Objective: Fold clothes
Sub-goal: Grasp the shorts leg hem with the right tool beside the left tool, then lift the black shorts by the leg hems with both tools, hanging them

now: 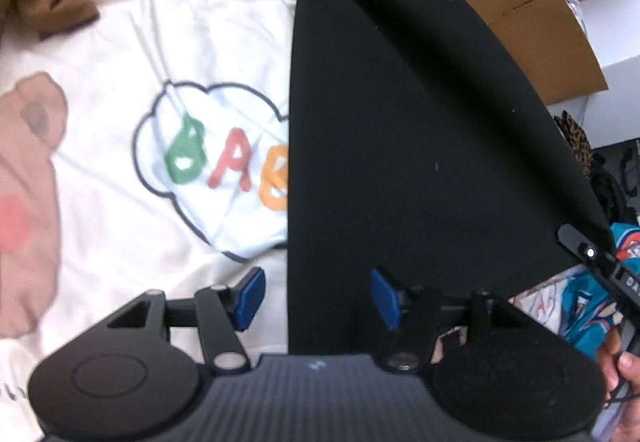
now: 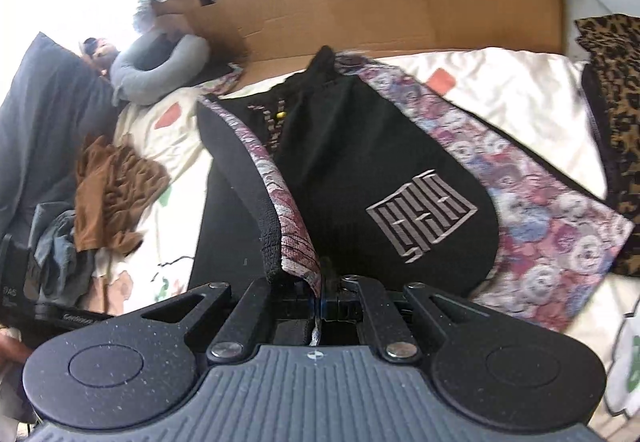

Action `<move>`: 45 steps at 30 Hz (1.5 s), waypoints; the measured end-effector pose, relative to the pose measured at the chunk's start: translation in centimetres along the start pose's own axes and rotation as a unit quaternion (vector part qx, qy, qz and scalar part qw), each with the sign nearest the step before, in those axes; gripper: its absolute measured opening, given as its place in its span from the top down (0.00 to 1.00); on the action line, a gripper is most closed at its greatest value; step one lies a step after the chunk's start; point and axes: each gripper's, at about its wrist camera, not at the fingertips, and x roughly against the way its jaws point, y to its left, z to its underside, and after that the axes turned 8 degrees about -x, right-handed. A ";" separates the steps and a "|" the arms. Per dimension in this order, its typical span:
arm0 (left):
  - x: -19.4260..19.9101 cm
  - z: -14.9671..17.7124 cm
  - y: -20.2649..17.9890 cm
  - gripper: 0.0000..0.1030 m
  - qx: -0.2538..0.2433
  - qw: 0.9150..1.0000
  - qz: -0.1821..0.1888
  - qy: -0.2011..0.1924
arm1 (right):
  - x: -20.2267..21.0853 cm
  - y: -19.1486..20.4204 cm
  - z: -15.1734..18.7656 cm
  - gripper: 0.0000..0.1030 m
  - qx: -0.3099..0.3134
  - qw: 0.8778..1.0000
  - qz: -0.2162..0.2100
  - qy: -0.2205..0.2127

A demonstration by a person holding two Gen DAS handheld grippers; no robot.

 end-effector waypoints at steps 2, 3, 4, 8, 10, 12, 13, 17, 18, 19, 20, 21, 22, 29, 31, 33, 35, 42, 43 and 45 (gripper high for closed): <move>-0.3 0.2 -0.3 0.41 0.000 1.000 0.006 0.004 | 0.2 -0.8 -0.1 0.99 -0.002 1.000 0.010 -0.004; -0.5 0.4 -0.4 0.41 -0.001 1.000 0.011 0.007 | 0.3 -1.2 -0.1 0.99 -0.003 1.000 0.016 -0.005; -0.7 0.5 -0.5 0.41 -0.001 1.000 0.014 0.011 | 0.3 -1.5 -0.2 0.99 -0.005 1.000 0.020 -0.005; -1.5 1.2 -0.6 0.41 0.007 0.999 0.024 0.028 | 0.1 -3.3 -0.2 1.00 -0.021 0.999 0.035 -0.003; -1.8 1.6 -0.6 0.41 0.010 0.999 0.029 0.035 | 0.0 -4.0 -0.3 1.00 -0.030 0.999 0.041 -0.003; -2.0 1.9 -0.6 0.41 0.009 0.999 0.034 0.040 | 0.0 -4.7 -0.4 1.00 -0.034 0.998 0.048 -0.005; -2.1 2.0 -0.6 0.41 0.010 0.998 0.037 0.043 | 0.1 -5.0 -0.5 1.00 -0.035 0.998 0.052 -0.007; -2.5 2.5 0.1 0.41 0.043 0.995 0.065 0.055 | -0.1 -6.4 -0.9 1.00 -0.045 0.996 0.070 -0.010; -2.5 2.5 0.2 0.41 0.050 0.995 0.072 0.057 | -0.2 -6.7 -1.0 1.00 -0.049 0.996 0.075 -0.010; -2.6 2.5 0.3 0.41 0.055 0.994 0.079 0.059 | -0.3 -7.1 -1.0 1.00 -0.053 0.995 0.079 -0.010; -2.7 2.6 0.4 0.41 0.063 0.992 0.088 0.061 | -0.3 -7.4 -1.0 1.00 -0.057 0.995 0.084 -0.009; -2.8 2.6 0.5 0.41 0.073 0.991 0.098 0.063 | -0.4 -7.7 -1.0 1.00 -0.059 0.994 0.088 -0.009; -2.9 2.7 0.7 0.41 0.084 0.989 0.107 0.065 | -0.5 -8.0 -1.0 1.00 -0.063 0.994 0.092 -0.009; -3.7 2.9 1.3 0.41 0.106 0.984 0.118 0.075 | -1.5 -10.3 -0.8 1.00 -0.092 0.988 0.122 -0.003; -4.0 3.0 1.6 0.41 0.120 0.982 0.125 0.075 | -2.0 -11.0 -0.6 1.00 -0.107 0.986 0.126 0.004; -4.3 3.1 1.8 0.49 0.127 0.981 0.127 0.072 | -2.5 -11.8 -0.4 1.00 -0.123 0.984 0.129 0.011; -4.8 3.1 2.1 0.61 0.142 0.978 0.136 0.070 | -3.0 -12.6 -0.1 1.00 -0.143 0.981 0.128 0.017; -5.4 2.8 2.8 0.81 0.158 0.974 0.148 0.065 | -3.7 -13.8 0.4 0.99 -0.173 0.977 0.121 0.018; -5.4 2.8 2.9 0.84 0.160 0.974 0.149 0.064 | -3.7 -13.8 0.4 0.98 -0.172 0.978 0.121 0.016; -5.2 3.8 3.0 0.84 0.161 0.973 0.153 0.062 | -3.7 -13.8 0.4 0.95 -0.166 0.978 0.123 0.012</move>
